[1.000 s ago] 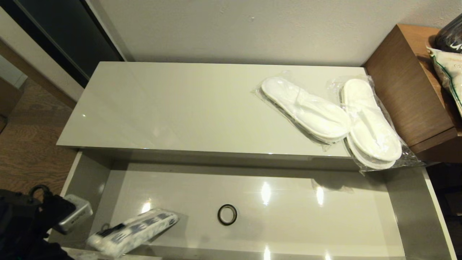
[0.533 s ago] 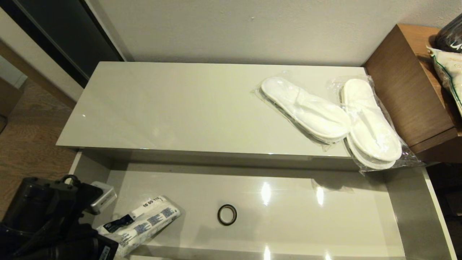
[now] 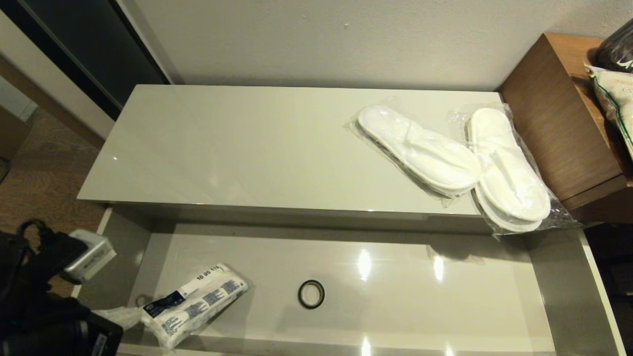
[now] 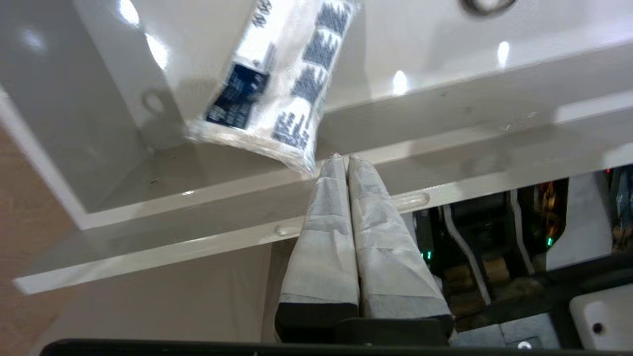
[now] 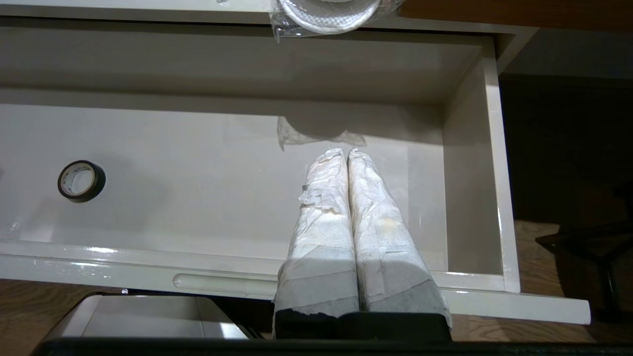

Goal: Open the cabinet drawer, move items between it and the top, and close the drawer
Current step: Pick up the disposable slippers on the table

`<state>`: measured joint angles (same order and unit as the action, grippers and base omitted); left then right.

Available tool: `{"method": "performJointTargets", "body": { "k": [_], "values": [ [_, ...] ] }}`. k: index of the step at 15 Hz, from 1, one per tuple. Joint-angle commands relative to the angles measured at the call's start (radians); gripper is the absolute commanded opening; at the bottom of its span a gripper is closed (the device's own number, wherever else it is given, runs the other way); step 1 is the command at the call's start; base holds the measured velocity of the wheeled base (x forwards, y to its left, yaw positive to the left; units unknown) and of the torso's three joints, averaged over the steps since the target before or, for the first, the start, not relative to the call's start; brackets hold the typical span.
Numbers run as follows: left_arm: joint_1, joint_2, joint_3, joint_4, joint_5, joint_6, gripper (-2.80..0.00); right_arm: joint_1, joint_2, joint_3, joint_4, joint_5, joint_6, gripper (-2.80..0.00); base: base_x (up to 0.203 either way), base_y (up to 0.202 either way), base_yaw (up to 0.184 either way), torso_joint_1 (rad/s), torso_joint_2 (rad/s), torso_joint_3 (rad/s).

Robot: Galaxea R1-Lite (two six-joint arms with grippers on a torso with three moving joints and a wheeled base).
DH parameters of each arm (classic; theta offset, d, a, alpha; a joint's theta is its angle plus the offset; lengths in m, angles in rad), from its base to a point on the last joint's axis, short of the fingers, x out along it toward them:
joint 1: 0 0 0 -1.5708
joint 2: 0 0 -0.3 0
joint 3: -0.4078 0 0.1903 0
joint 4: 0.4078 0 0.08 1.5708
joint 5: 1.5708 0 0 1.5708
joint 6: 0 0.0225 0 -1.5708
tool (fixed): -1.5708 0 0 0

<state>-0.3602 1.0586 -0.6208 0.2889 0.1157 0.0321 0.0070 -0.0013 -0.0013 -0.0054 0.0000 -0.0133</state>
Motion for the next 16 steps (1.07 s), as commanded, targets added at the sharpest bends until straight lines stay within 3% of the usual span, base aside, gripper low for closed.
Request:
{"method": "performJointTargets", "body": {
  "k": [1,4,6,8,10,12,16],
  "values": [
    [0.004,-0.068,-0.005,0.016,0.008,-0.002,-2.80,0.001,0.000,0.000,-0.001,0.000,0.000,-2.80,0.000,0.000,0.000,0.000,0.00,0.000],
    [0.014,-0.268,-0.028,0.180,0.056,0.000,-2.80,0.001,-0.001,0.000,-0.001,0.000,0.000,-2.80,0.000,0.000,0.000,0.000,0.00,0.000],
    [0.057,-0.455,-0.124,0.457,0.083,-0.001,-2.80,0.001,-0.001,0.000,-0.001,0.000,0.000,-2.80,0.000,0.000,0.000,0.000,0.00,0.000],
    [0.197,-0.616,-0.259,0.766,0.083,0.000,-2.80,0.001,0.000,0.000,-0.001,0.000,0.000,-2.80,0.000,0.000,0.000,0.000,0.00,0.000],
    [0.303,-0.748,-0.344,0.936,0.083,0.001,-2.80,0.001,0.000,0.000,-0.001,0.000,0.000,-2.80,0.000,0.000,0.000,0.000,0.00,0.000],
    [0.361,-0.797,-0.464,1.130,0.077,0.002,-2.80,0.001,-0.001,0.000,-0.001,0.000,0.000,-2.80,0.000,0.000,0.000,0.000,0.00,0.000],
    [0.361,-0.970,-0.406,1.234,0.076,0.022,-2.80,0.001,0.000,0.000,-0.001,0.000,0.000,-2.80,0.000,0.000,0.000,0.000,0.00,0.000]
  ]
}}
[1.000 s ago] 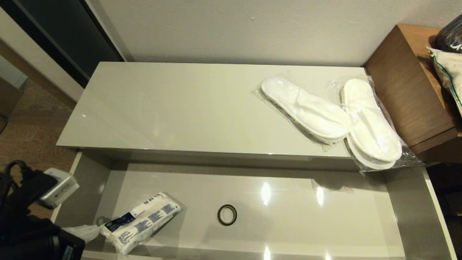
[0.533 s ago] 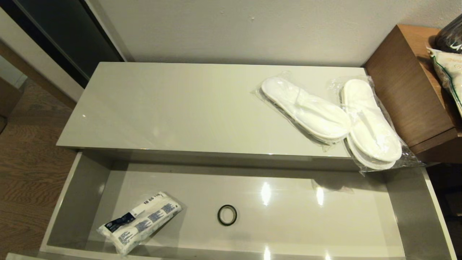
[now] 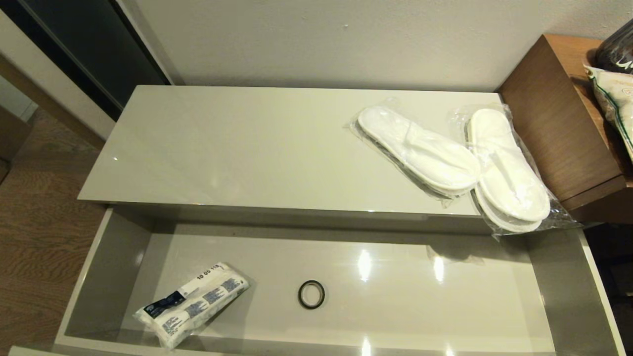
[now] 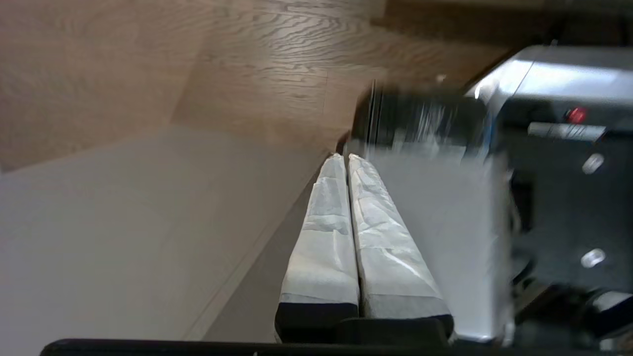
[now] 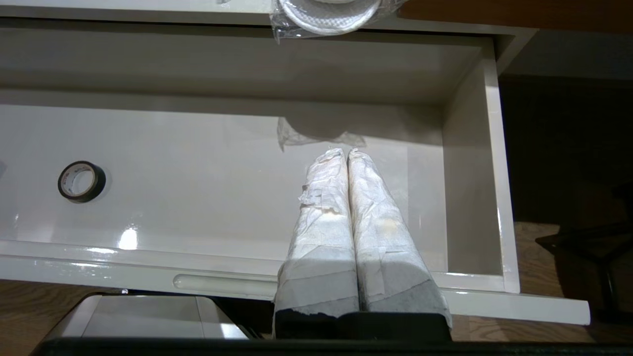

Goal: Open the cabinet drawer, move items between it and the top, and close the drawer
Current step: Pick up the disposable slippers on the table

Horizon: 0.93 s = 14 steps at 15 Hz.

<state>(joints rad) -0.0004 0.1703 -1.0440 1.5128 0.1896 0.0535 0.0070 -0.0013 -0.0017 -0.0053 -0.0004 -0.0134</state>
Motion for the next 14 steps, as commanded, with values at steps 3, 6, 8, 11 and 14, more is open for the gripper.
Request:
{"method": "performJointTargets", "body": {
  "k": [3,6,8,11,14],
  "values": [
    [-0.001,-0.167,0.147,0.012,0.010,0.031,-2.80,0.001,-0.001,0.000,-0.001,0.000,0.000,-2.80,0.000,0.000,0.000,0.000,0.00,0.000],
    [-0.001,-0.169,0.192,-0.393,-0.011,0.044,-2.80,0.001,-0.001,0.000,-0.001,0.000,0.000,-2.80,0.000,0.000,0.000,0.000,0.00,0.000],
    [-0.001,-0.170,0.386,-0.747,-0.036,0.038,-2.80,0.001,0.000,0.000,-0.001,0.000,0.000,-2.80,0.000,0.000,0.000,0.000,0.00,0.000],
    [-0.001,-0.170,0.799,-1.303,-0.048,0.035,-2.80,0.001,-0.001,0.000,-0.001,0.000,0.000,-2.80,0.000,0.000,0.000,0.000,0.00,0.000],
    [-0.001,-0.169,1.049,-1.640,-0.058,0.035,-2.80,0.001,0.000,0.000,-0.001,0.000,0.000,-2.80,0.000,0.000,0.000,0.000,0.00,0.000]
  ]
}}
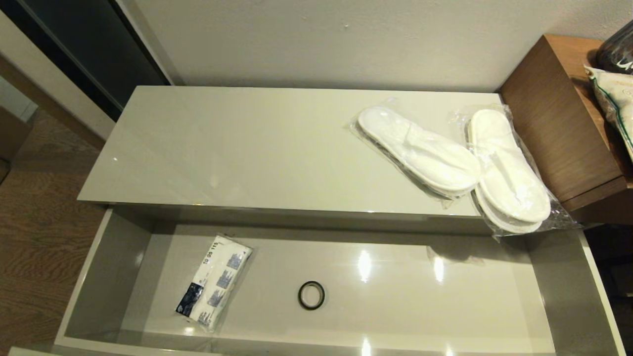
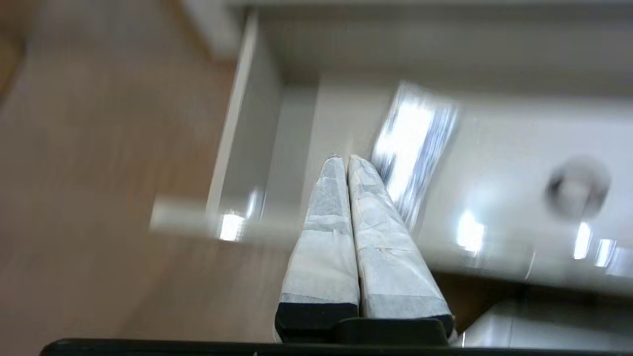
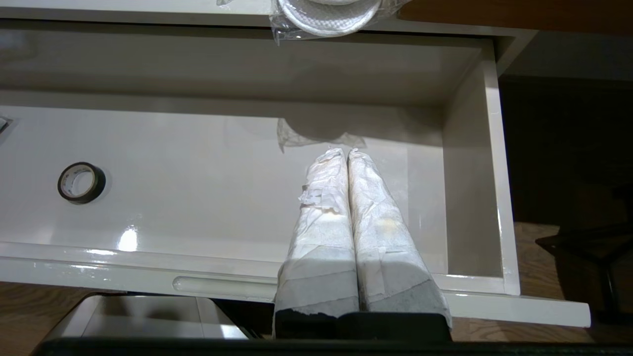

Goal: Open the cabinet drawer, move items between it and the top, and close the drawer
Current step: Pick up the disposable slippers on the table

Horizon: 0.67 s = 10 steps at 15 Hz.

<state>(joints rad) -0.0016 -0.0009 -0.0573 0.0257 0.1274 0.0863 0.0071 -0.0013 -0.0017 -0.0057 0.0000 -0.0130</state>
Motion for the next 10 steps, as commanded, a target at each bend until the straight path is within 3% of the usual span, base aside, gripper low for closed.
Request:
{"method": "performJointTargets", "body": {
  "k": [1,3,5,6,10],
  "values": [
    [0.001,0.002,0.062,-0.135,-0.020,-0.006,-2.80,0.001,-0.001,0.000,0.000,0.000,-0.001,-2.80,0.000,0.000,0.000,0.000,0.00,0.000],
    [0.001,0.002,0.057,-0.096,-0.116,-0.044,-2.80,0.001,-0.001,0.000,0.000,0.000,-0.001,-2.80,0.000,0.000,0.000,0.000,0.00,0.000],
    [0.000,0.002,0.054,-0.011,-0.123,-0.046,-2.80,0.001,-0.002,0.000,0.000,0.000,-0.001,-2.80,0.000,0.000,0.000,0.000,0.00,0.000],
    [0.000,0.002,0.054,-0.008,-0.127,-0.029,-2.80,0.001,-0.002,0.000,0.000,0.000,-0.001,-2.80,0.000,0.000,0.000,0.000,0.00,0.000],
    [0.000,0.001,0.057,-0.018,-0.125,-0.057,-2.80,0.001,0.000,0.000,0.000,0.000,-0.001,-2.80,0.000,0.000,0.000,0.000,0.00,0.000]
  ]
}}
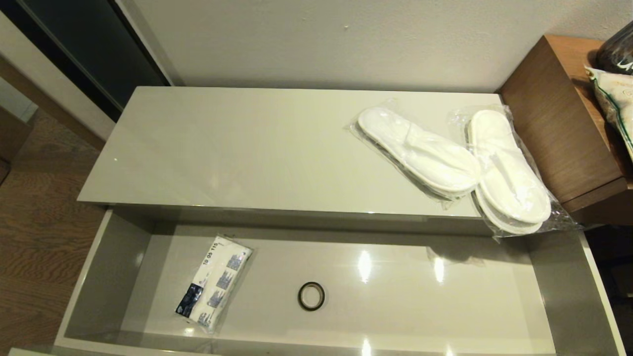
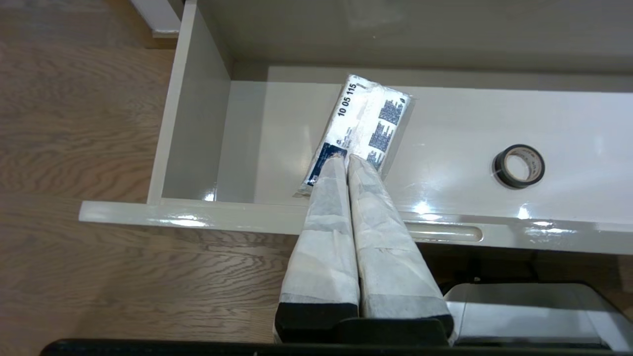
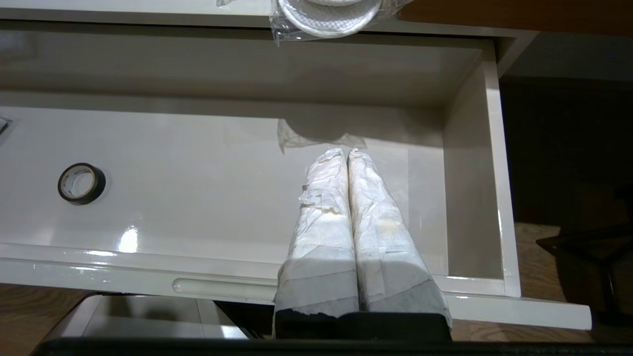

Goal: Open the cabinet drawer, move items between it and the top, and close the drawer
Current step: Pick up the disposable slippers on the table

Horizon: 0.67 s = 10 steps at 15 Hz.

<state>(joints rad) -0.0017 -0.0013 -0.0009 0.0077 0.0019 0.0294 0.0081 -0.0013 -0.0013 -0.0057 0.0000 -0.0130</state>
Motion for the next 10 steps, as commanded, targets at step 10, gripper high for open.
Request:
{"method": "performJointTargets", "body": {
  "k": [10],
  "values": [
    [0.000,0.003,0.001,0.000,0.003,-0.011,-2.80,0.000,0.000,0.000,0.003,0.004,-0.022,-2.80,0.000,0.000,0.000,0.000,0.00,0.000]
  ]
}}
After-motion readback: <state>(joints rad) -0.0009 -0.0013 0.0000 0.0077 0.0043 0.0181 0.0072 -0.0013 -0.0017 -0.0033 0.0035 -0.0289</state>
